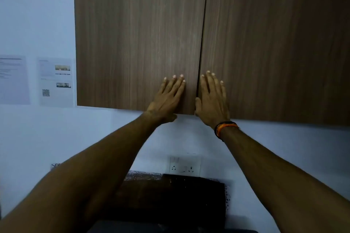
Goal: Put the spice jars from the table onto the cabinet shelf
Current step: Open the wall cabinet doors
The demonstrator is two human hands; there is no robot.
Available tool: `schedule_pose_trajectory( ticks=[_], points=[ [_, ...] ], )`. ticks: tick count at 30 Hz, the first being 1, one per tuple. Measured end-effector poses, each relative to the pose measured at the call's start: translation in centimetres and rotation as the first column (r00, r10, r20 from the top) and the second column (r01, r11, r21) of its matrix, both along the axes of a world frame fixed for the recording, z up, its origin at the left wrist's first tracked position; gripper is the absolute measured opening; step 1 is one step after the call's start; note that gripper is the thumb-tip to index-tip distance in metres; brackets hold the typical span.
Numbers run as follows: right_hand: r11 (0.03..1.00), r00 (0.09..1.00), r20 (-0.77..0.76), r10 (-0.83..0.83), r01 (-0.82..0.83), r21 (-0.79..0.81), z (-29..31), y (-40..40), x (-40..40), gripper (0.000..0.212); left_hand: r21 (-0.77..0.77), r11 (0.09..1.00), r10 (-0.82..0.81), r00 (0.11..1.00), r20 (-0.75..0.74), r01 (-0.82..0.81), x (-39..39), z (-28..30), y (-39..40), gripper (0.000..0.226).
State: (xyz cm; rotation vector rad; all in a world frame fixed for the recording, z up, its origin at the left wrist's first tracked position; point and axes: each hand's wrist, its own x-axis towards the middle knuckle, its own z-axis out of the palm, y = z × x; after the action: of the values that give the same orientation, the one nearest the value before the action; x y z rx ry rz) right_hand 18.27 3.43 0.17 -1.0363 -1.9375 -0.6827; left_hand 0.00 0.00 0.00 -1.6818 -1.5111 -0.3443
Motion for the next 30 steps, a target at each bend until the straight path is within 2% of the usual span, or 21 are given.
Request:
schedule_pose_trajectory(
  ticks=[7, 12, 19, 21, 25, 28, 30],
  points=[
    [0.999, 0.999, 0.033, 0.035, -0.036, 0.024, 1.0, 0.8, 0.5, 0.076, 0.014, 0.993, 0.12, 0.988, -0.099, -0.119, 0.2, 0.0, 2.0, 0.145],
    [0.996, 0.995, 0.015, 0.094, -0.094, 0.007, 1.5, 1.1, -0.4, 0.075, 0.039, 0.985, 0.173, 0.981, -0.091, -0.17, -0.1, 0.1, 3.2, 0.137],
    [0.98, 0.977, -0.073, 0.201, -0.201, 0.004, 1.6, 1.2, -1.7, 0.068, 0.042, 0.984, 0.179, 0.976, -0.127, -0.175, -0.6, -0.1, 2.5, 0.141],
    [0.973, 0.964, -0.13, 0.231, -0.231, 0.013, 1.9, 1.1, -2.3, 0.064, 0.034, 0.986, 0.164, 0.978, -0.128, -0.161, -0.7, -0.1, 1.7, 0.142],
    [0.964, 0.896, -0.364, 0.255, -0.266, 0.019, 3.3, 0.3, -3.4, 0.057, 0.033, 0.989, 0.144, 0.983, -0.113, -0.141, -0.9, -0.3, -0.4, 0.142],
    [0.879, 0.764, -0.556, 0.327, -0.462, -0.117, 4.8, -0.4, -4.3, 0.052, 0.04, 0.993, 0.115, 0.988, -0.101, -0.112, -0.8, -0.4, -2.0, 0.138],
    [0.838, 0.671, -0.65, 0.356, -0.537, -0.095, 5.4, -1.0, -4.8, 0.045, 0.028, 0.995, 0.093, 0.992, -0.081, -0.091, -0.6, -0.5, -3.1, 0.136]
  ],
)
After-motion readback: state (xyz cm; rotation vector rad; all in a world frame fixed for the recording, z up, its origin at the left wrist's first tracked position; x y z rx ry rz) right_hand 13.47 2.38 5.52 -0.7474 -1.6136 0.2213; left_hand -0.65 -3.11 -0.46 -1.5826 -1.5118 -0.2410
